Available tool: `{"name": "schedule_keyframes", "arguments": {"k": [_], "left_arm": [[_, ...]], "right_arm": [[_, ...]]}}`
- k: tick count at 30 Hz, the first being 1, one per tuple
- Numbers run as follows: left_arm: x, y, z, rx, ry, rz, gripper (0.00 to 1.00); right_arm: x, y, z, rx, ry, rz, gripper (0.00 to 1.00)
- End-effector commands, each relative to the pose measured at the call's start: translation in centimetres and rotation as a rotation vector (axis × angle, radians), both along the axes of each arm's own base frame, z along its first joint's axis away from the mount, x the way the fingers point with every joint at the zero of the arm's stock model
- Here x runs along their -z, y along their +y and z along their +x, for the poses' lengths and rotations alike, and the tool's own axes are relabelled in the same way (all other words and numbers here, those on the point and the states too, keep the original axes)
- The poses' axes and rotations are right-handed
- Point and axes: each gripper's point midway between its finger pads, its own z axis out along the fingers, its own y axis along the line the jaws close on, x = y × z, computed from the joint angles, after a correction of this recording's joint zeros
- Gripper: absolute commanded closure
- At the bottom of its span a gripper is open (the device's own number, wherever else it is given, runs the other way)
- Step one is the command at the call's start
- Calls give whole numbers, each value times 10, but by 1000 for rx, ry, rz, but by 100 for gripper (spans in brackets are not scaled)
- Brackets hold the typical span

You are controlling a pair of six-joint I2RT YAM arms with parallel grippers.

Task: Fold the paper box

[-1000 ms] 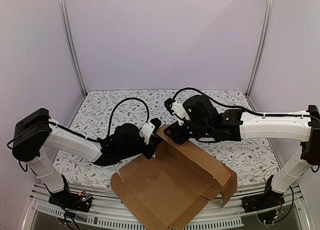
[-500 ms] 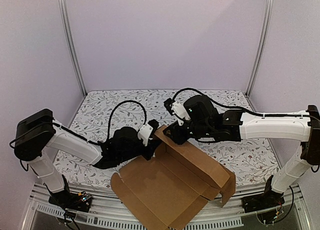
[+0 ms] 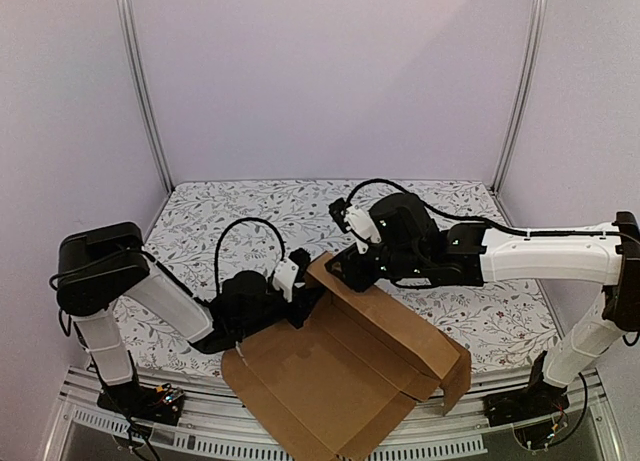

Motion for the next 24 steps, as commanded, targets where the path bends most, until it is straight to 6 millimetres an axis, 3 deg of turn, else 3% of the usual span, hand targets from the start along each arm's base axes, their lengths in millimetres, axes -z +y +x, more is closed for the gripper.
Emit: {"name": "schedule_keyframes", "arguments": {"k": [1, 11, 16, 20, 24], "left_arm": [[-16, -9, -2, 23, -88, -89, 65], [-23, -14, -6, 84, -181, -184, 59], [-20, -17, -3, 83, -180, -189, 61], [-20, -17, 1, 74, -179, -193, 71], [-20, -13, 8, 35, -180, -193, 89]], "right_arm": [[16, -9, -11, -16, 53, -36, 66], [16, -9, -11, -17, 53, -34, 66], [14, -9, -12, -22, 53, -30, 66], [13, -9, -12, -24, 49, -29, 66], [13, -9, -13, -28, 51, -28, 66]]}}
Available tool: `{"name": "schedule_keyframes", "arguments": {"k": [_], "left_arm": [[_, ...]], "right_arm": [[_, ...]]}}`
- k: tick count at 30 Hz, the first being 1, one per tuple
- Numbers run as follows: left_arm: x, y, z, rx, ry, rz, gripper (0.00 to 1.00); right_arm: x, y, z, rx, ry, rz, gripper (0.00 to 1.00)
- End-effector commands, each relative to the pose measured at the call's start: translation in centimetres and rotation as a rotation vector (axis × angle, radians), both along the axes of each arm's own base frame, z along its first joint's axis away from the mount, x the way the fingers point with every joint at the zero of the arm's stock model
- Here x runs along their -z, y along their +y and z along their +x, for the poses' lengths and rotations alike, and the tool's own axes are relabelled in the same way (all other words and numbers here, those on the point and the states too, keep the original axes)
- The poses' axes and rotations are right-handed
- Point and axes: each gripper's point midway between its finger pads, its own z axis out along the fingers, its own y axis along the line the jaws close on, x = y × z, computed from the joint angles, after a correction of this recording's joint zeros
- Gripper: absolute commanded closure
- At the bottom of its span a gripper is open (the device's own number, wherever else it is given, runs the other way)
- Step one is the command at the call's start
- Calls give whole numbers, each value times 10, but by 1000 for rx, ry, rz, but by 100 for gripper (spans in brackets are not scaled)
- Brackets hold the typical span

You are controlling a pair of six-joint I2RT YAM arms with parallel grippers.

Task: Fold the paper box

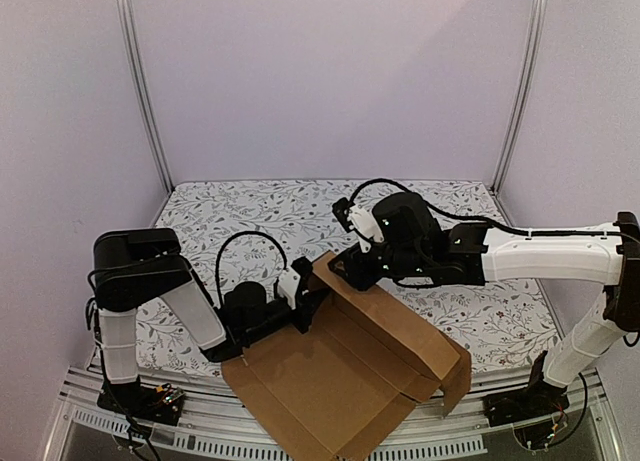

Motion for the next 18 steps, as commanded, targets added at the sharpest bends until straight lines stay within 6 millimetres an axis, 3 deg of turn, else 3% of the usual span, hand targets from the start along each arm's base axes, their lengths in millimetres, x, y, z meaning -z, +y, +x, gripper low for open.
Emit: {"name": "schedule_keyframes", "arguments": {"k": [1, 2, 14, 18], "left_arm": [[-31, 1, 10, -35, -82, -117, 96], [-30, 1, 12, -42, -82, -116, 100], [-39, 13, 23, -143, -117, -109, 100], [-40, 19, 26, -172, -117, -108, 100]], "right_arm": [[11, -5, -13, -35, 39, -30, 66], [11, -5, -14, -37, 40, -29, 66], [10, -3, -14, -41, 43, -21, 66], [7, -2, -13, -41, 40, -16, 60]]}}
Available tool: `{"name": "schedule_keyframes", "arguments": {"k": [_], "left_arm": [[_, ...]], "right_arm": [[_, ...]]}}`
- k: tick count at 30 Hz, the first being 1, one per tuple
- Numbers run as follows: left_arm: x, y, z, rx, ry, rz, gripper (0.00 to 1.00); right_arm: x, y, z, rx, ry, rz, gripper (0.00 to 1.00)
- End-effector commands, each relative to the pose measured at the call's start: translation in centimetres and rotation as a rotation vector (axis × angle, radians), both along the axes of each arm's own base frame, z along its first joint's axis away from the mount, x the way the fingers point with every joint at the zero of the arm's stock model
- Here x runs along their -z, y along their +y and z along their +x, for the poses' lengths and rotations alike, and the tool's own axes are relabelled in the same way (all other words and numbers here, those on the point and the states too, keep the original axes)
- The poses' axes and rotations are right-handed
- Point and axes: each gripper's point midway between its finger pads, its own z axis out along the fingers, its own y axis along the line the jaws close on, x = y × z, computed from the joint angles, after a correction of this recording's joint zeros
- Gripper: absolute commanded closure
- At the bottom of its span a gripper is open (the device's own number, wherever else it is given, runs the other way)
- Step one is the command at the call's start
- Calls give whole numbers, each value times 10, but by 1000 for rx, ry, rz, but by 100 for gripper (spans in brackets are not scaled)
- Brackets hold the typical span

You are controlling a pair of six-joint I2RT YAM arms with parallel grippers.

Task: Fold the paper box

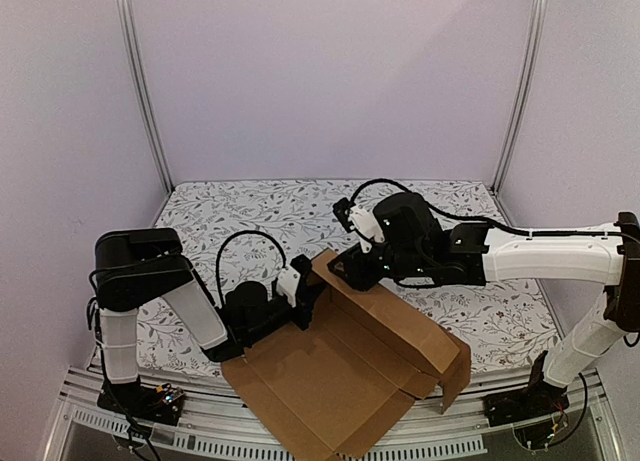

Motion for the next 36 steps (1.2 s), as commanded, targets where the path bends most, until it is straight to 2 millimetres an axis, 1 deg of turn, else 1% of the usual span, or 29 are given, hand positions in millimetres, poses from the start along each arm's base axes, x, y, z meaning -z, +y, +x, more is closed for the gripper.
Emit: {"name": "schedule_keyframes", "arguments": {"k": [1, 4, 8, 10, 14, 18, 24, 28, 32, 34, 36], "left_arm": [[-40, 15, 16, -113, -98, -124, 100], [-41, 24, 19, -162, -104, -115, 100], [-43, 40, 21, -225, -107, -100, 100], [-43, 47, 22, -259, -105, -88, 100], [-43, 64, 25, -335, -89, -76, 100], [-41, 79, 26, -406, -70, -60, 100], [-34, 103, 25, -522, -29, -31, 100], [-32, 115, 23, -627, -35, 34, 100], [-24, 124, 22, -710, -24, 99, 100], [-18, 128, 22, -733, -12, 129, 100], [-15, 132, 20, -753, -12, 141, 100]], "right_arm": [[5, -1, -13, -40, 36, -13, 58], [-5, -6, -12, -24, 16, -10, 50], [-24, -17, -12, -12, -26, -7, 45], [-38, -25, -13, -4, -51, -3, 42], [-54, -41, -14, 23, -90, -21, 35], [-63, -60, -14, 54, -125, -61, 33], [-68, -97, -16, 131, -170, -115, 43], [-73, -121, -15, 192, -203, -145, 56], [-66, -131, -9, 219, -186, -168, 71], [-60, -132, -4, 229, -164, -175, 81], [-55, -131, 0, 231, -148, -182, 89]]}}
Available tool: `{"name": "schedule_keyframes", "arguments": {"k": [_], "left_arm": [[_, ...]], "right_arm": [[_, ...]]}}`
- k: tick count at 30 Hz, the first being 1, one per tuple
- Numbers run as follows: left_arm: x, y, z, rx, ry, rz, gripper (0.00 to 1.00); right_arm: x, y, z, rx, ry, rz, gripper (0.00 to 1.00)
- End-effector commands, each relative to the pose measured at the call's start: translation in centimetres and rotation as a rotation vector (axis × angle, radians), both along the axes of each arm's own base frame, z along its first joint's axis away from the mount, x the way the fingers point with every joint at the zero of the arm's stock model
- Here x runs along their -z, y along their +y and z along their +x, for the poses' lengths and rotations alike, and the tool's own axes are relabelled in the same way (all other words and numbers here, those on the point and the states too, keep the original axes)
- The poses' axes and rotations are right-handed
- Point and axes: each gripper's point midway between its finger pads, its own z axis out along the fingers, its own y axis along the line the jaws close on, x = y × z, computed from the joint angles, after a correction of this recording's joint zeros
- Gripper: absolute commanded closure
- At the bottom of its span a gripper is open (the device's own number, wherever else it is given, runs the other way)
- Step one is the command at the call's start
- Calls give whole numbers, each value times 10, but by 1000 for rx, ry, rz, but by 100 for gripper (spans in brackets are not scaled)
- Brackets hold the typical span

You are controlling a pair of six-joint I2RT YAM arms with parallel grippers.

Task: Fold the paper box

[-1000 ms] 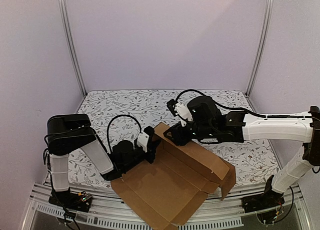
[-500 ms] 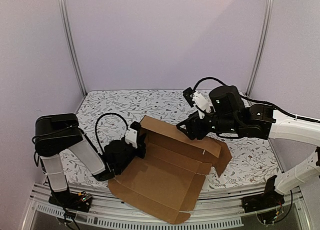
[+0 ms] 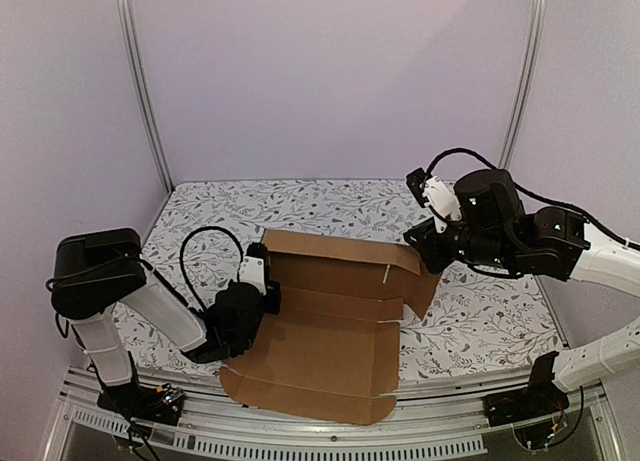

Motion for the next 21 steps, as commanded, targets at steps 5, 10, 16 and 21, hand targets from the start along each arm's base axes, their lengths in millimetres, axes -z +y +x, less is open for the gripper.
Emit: {"name": "schedule_keyframes", "arguments": {"k": [5, 10, 16, 21], "left_arm": [[8, 26, -11, -170, 29, 80, 100], [13, 27, -17, -173, 39, 89, 100], [18, 23, -21, -165, 61, 92, 100], [21, 18, -23, -159, 84, 94, 100]], "right_arm": [[42, -8, 20, 53, 101, -74, 100], [56, -6, 31, 65, 126, -80, 100], [73, -7, 46, 81, 162, -73, 100], [85, 1, 52, 71, 187, -59, 100]]}}
